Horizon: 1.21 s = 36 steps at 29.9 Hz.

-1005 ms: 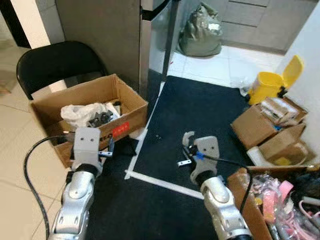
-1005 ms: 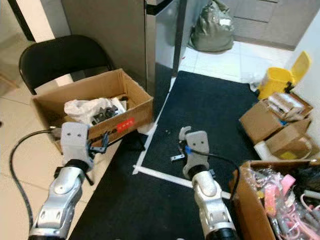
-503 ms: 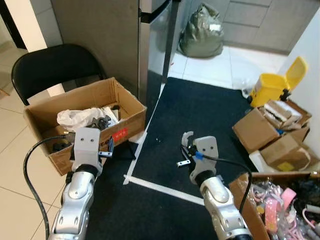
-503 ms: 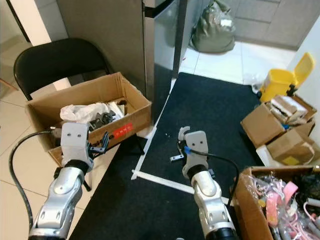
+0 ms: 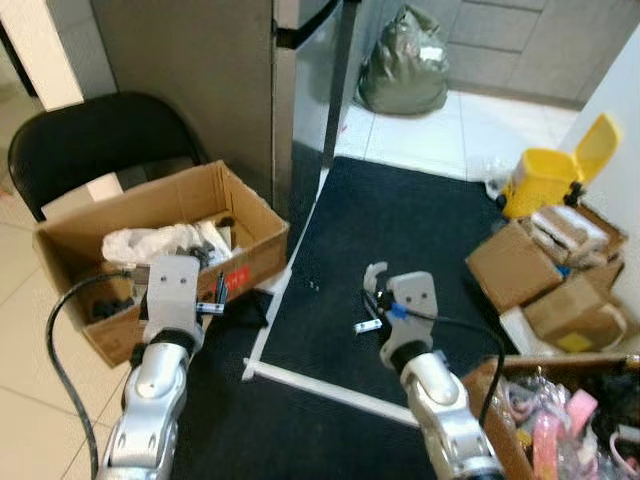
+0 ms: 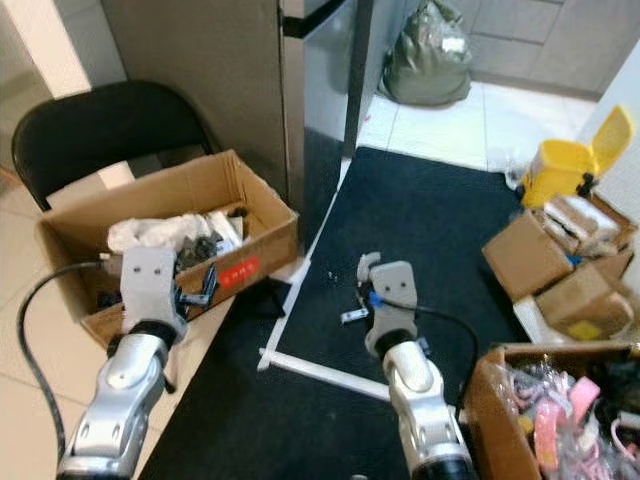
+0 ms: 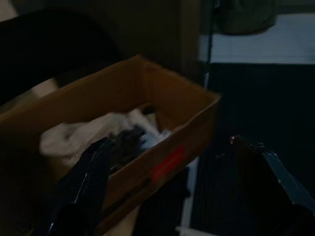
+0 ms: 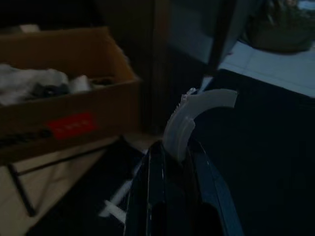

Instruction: Picking trash to rubbish bin

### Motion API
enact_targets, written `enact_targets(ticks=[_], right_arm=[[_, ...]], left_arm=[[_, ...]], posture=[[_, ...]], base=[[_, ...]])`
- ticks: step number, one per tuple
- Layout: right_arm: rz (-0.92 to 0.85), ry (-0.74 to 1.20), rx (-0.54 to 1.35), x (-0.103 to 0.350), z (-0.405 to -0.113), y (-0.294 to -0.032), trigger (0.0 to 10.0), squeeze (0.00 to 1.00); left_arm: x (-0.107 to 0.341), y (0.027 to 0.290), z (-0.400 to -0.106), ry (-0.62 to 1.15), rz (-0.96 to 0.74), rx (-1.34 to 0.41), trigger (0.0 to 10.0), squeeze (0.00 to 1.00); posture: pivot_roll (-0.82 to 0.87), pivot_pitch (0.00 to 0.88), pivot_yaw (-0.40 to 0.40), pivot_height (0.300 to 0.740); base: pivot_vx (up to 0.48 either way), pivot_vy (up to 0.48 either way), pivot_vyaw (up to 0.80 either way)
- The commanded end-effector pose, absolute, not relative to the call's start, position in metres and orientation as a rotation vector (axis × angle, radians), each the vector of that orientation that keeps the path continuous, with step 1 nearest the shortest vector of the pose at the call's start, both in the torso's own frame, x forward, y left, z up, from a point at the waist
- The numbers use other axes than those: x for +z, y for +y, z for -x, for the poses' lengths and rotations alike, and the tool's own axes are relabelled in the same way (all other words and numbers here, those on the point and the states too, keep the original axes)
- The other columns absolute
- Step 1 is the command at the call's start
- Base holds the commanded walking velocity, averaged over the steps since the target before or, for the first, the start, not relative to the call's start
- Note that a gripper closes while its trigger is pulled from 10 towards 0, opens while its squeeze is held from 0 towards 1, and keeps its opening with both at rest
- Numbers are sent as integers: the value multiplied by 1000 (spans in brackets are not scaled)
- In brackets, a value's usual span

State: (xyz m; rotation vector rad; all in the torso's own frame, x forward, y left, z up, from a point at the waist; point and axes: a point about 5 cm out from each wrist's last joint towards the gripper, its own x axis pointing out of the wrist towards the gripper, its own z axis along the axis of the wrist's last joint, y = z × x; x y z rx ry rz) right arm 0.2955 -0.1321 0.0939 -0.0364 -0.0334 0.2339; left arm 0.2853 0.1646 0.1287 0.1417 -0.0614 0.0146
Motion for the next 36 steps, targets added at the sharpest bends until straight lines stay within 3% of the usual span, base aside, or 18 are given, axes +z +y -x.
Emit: enact_targets(ticks=[1, 36], right_arm=[[21, -29, 233, 93, -295, -130, 10000, 0], [24, -28, 242, 94, -298, -128, 10000, 0]], left_arm=[[127, 169, -283, -52, -150, 29, 10000, 0], [127, 169, -284, -51, -145, 32, 10000, 0]], posture=[[0, 123, -56, 740], [3, 132, -59, 740]], base=[[251, 0, 0], [255, 0, 0]])
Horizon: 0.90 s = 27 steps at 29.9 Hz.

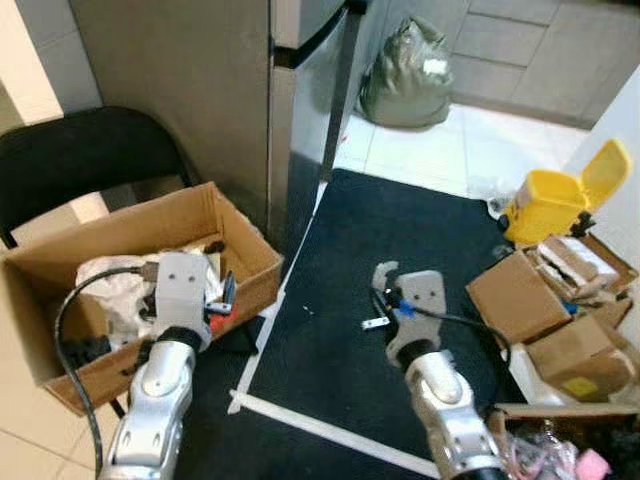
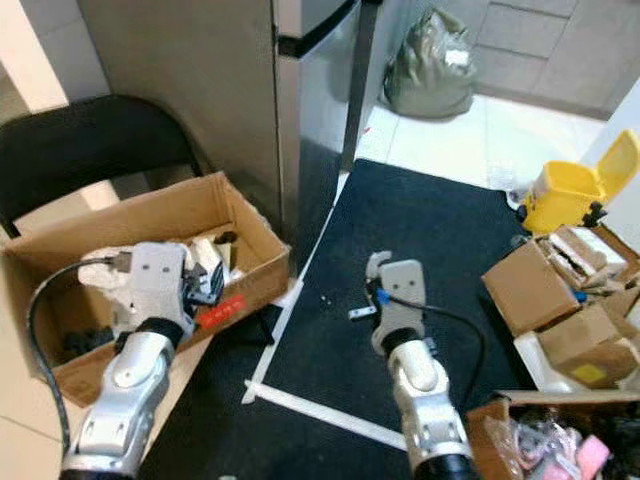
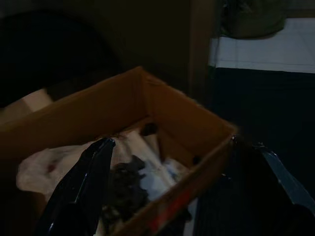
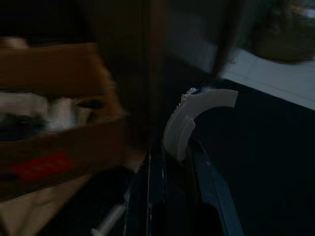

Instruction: Picking trash to rubbish bin

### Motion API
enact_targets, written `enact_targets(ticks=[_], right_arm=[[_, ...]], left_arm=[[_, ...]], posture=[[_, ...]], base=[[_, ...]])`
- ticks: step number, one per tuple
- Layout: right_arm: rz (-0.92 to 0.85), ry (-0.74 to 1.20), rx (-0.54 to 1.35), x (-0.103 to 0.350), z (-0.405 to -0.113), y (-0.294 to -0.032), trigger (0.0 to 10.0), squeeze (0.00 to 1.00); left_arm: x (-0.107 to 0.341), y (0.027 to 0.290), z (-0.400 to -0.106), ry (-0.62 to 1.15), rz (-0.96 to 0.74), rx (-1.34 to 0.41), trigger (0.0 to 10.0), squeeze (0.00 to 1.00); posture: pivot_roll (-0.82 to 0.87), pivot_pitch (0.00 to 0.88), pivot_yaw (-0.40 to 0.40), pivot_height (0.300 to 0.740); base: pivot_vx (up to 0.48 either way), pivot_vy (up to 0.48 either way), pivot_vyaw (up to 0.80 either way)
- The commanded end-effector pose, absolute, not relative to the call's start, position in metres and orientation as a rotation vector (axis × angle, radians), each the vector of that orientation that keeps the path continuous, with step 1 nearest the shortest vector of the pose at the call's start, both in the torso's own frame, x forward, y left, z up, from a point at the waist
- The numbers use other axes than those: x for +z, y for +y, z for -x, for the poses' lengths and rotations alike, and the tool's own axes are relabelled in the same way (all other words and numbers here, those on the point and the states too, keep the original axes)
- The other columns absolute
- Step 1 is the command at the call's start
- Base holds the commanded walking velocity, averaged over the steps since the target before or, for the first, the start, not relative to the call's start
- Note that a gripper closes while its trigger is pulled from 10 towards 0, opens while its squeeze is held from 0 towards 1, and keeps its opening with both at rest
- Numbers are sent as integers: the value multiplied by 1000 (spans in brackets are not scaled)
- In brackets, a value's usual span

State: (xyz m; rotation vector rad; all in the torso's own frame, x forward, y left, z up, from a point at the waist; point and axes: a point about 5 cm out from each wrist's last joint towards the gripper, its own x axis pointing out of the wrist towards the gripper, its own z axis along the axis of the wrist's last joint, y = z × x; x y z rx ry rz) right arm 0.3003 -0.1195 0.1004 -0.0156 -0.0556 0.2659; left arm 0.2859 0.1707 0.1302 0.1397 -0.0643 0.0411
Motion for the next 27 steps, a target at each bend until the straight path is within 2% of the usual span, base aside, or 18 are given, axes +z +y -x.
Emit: enact_targets(ticks=[1, 14, 27], right_arm=[[25, -29, 242, 94, -298, -128, 10000, 0], [57, -35, 260, 95, -298, -126, 10000, 0], [58, -32, 264, 94, -297, -125, 10000, 0]], left_arm=[[127, 169, -284, -51, -145, 32, 10000, 0], [127, 168, -284, -50, -145, 30, 10000, 0], [127, 168, -282, -48, -145, 29, 10000, 0]], posture=[[3, 132, -59, 740], [5, 133, -58, 740], [6, 132, -58, 740]], base=[[255, 0, 0], [255, 0, 0], [254, 0, 401]])
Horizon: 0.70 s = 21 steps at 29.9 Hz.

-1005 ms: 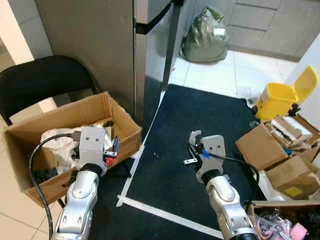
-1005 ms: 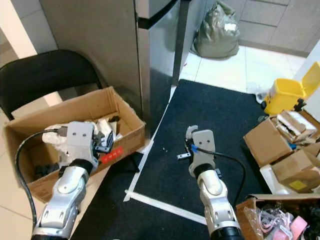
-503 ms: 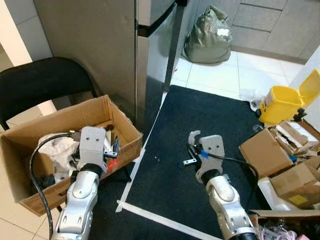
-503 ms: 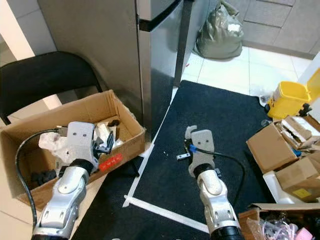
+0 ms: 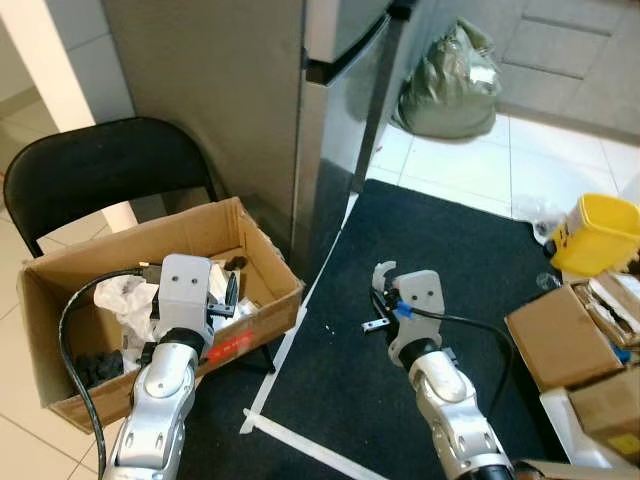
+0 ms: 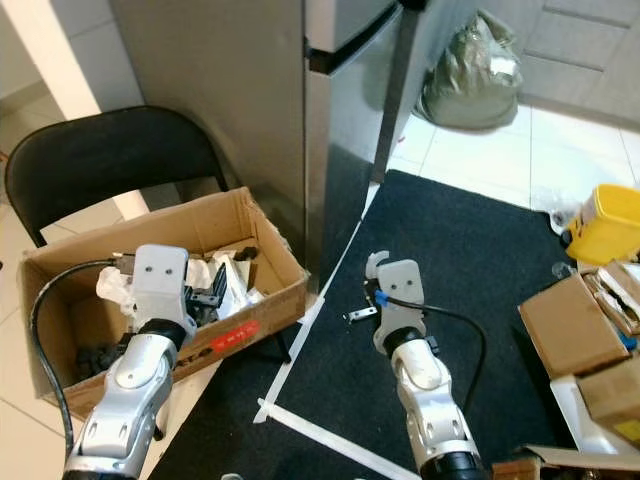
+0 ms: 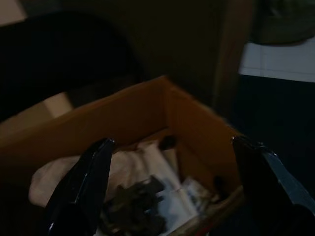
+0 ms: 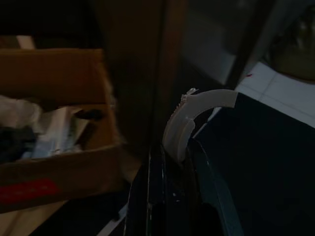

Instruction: Picking trash to rubbish bin

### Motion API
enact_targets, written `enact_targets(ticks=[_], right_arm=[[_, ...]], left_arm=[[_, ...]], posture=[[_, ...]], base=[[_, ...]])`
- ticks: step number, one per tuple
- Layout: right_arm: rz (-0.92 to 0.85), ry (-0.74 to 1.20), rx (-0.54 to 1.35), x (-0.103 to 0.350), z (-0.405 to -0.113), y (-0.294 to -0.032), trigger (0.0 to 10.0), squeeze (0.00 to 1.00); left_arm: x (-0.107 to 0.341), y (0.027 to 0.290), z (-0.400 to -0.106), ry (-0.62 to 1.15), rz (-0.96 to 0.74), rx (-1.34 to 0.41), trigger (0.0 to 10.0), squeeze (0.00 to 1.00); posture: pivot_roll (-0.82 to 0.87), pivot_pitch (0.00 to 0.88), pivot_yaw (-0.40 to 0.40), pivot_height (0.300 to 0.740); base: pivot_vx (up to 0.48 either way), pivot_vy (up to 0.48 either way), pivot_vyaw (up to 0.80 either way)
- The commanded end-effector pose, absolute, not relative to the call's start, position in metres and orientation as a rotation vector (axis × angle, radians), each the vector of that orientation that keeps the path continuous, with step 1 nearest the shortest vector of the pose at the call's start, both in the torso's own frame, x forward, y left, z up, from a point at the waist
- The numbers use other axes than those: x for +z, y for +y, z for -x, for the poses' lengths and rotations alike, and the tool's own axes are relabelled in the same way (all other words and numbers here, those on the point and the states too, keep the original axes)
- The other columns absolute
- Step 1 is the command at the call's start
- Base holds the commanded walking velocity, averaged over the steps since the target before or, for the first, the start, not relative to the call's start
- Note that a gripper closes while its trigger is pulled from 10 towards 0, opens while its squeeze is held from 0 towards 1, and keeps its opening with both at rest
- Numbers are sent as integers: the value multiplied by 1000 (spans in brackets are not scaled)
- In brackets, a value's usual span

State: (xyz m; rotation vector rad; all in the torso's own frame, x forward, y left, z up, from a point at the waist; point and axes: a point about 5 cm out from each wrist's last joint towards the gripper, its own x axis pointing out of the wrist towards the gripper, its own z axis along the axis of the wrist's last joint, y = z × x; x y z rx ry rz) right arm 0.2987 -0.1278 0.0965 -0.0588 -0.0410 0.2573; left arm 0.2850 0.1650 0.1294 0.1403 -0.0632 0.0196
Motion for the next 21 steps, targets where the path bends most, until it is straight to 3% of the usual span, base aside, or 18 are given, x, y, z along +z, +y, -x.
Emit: enact_targets(ticks=[1, 21], right_arm=[[57, -31, 265, 94, -297, -125, 10000, 0], [56, -27, 278, 93, -297, -123, 10000, 0]], left_arm=[[127, 168, -282, -48, -146, 29, 10000, 0], [127, 169, -283, -49, -145, 32, 10000, 0]], posture=[[7, 135, -59, 740], [7, 134, -61, 740]], base=[[255, 0, 400], [255, 0, 340]])
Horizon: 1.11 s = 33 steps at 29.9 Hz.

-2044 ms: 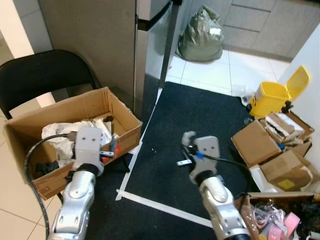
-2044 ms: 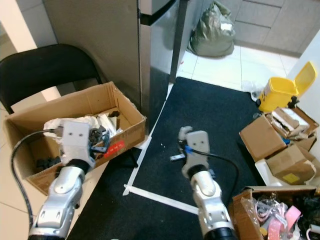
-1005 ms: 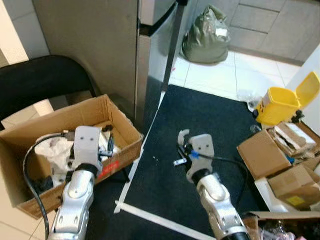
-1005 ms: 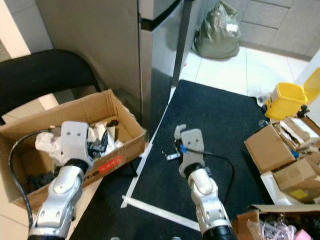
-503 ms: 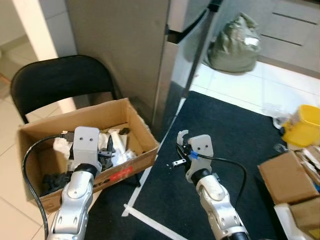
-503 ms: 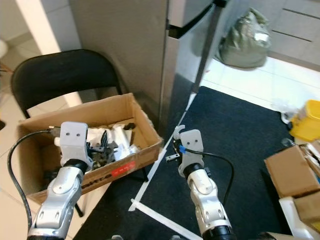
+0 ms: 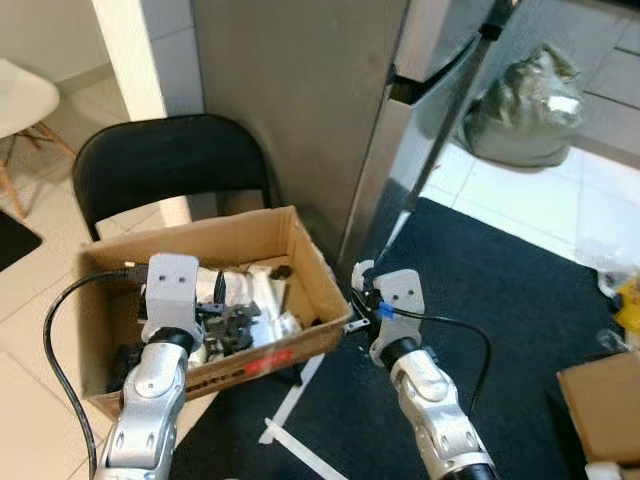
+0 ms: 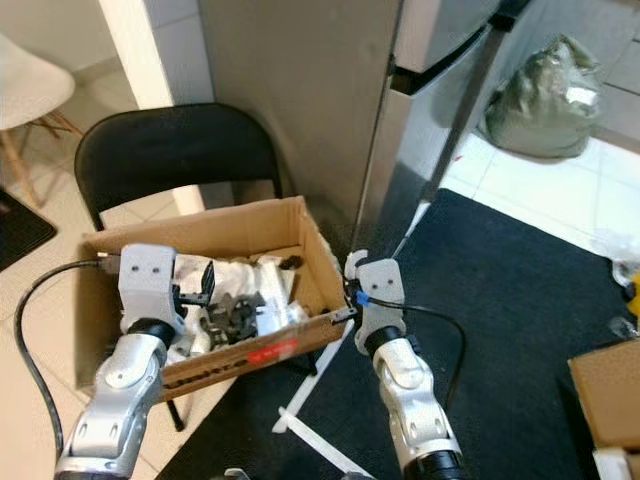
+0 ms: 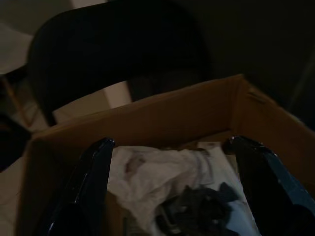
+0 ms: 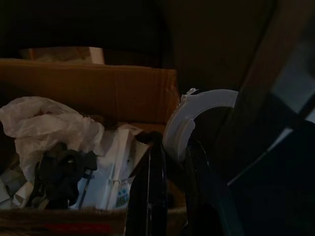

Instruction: Picking trash to rubbish bin

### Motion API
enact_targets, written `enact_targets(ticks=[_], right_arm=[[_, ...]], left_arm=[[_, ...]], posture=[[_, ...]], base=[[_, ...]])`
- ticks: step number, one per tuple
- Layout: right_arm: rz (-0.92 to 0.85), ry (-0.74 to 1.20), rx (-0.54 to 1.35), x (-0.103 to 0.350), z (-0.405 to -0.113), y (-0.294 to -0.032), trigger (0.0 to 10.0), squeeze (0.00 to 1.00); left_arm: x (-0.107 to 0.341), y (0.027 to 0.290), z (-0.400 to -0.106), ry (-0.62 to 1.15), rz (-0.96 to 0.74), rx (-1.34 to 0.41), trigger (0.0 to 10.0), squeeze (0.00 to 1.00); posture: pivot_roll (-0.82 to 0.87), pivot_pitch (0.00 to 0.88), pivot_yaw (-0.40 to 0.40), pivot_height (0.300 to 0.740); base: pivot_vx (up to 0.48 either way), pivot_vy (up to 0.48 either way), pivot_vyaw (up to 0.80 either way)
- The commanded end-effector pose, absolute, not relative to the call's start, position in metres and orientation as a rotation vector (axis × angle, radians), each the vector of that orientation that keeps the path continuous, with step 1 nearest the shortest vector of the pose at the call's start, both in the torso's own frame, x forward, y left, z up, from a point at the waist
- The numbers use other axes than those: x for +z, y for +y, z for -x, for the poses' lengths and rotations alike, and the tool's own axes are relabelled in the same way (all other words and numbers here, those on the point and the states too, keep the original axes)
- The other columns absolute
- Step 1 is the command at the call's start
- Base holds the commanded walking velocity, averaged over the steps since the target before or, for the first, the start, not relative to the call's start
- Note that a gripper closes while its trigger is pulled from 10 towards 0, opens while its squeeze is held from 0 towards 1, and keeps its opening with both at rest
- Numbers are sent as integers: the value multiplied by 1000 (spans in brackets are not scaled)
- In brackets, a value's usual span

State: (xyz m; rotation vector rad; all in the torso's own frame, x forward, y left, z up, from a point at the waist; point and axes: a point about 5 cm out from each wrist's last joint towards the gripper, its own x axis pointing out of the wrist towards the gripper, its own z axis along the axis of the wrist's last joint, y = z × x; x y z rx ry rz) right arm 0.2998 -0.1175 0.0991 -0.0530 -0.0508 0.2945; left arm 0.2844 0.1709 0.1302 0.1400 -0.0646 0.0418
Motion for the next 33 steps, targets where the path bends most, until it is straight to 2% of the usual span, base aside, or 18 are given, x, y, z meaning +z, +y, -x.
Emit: enact_targets(ticks=[1, 8, 33], right_arm=[[57, -27, 279, 93, -297, -123, 10000, 0], [58, -28, 280, 93, -297, -123, 10000, 0], [60, -27, 282, 93, -298, -122, 10000, 0]], left_arm=[[127, 169, -283, -50, -145, 32, 10000, 0], [127, 169, -283, -50, -146, 31, 10000, 0], [128, 168, -283, -51, -145, 31, 10000, 0]], posture=[[7, 133, -60, 740], [7, 134, -61, 740], [9, 134, -63, 740]], base=[[255, 0, 400], [254, 0, 171], [255, 0, 400]])
